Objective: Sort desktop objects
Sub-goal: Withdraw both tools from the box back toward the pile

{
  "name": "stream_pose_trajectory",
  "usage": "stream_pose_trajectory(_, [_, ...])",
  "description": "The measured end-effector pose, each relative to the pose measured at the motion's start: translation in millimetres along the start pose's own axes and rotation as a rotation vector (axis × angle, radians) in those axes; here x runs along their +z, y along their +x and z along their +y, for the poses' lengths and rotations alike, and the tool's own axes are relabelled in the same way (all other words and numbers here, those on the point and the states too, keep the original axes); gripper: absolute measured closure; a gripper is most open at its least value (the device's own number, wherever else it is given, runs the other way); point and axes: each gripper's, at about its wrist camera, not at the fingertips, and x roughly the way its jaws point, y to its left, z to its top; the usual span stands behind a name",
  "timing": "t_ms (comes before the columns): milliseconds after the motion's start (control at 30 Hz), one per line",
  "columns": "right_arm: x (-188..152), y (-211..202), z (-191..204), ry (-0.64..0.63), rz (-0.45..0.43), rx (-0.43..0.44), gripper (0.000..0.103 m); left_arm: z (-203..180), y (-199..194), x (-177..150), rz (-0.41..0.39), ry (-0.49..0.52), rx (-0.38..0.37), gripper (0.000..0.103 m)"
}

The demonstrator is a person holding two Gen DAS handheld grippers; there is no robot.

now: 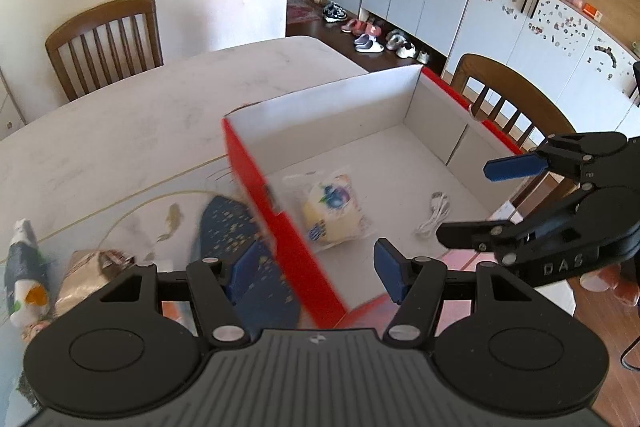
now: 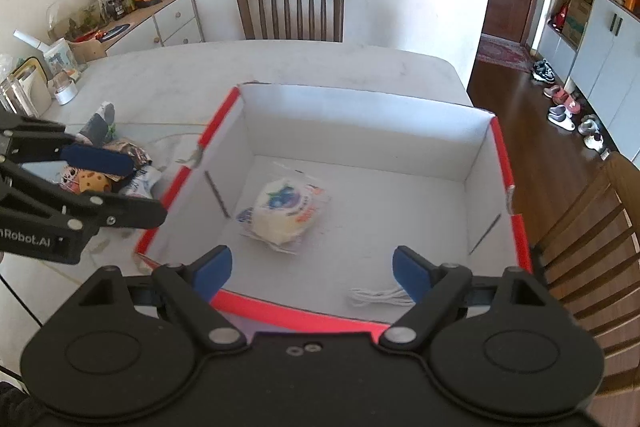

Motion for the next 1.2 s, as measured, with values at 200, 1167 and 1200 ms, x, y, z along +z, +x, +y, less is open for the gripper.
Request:
stream_pose_trajectory(200, [-2.4,-1.6,37.3,0.038,-0.021,-0.015,0.012,31.4,-23.6,-29.4,-0.027,0.024,0.005,0.032])
stream_pose_trajectory(1167, [5.1,49.4,190.4,0.033,-0.037,-0.026,0.001,193.9,-67.8,-131.6,-0.053,-0.114,0.117,0.001])
stream_pose_trajectory(1200, [6.2,50.9,193.2,0.027,-0.038,-0.028,0.001,198.1,-67.7,-133.8,-0.053,-0.119,0.124,0.001])
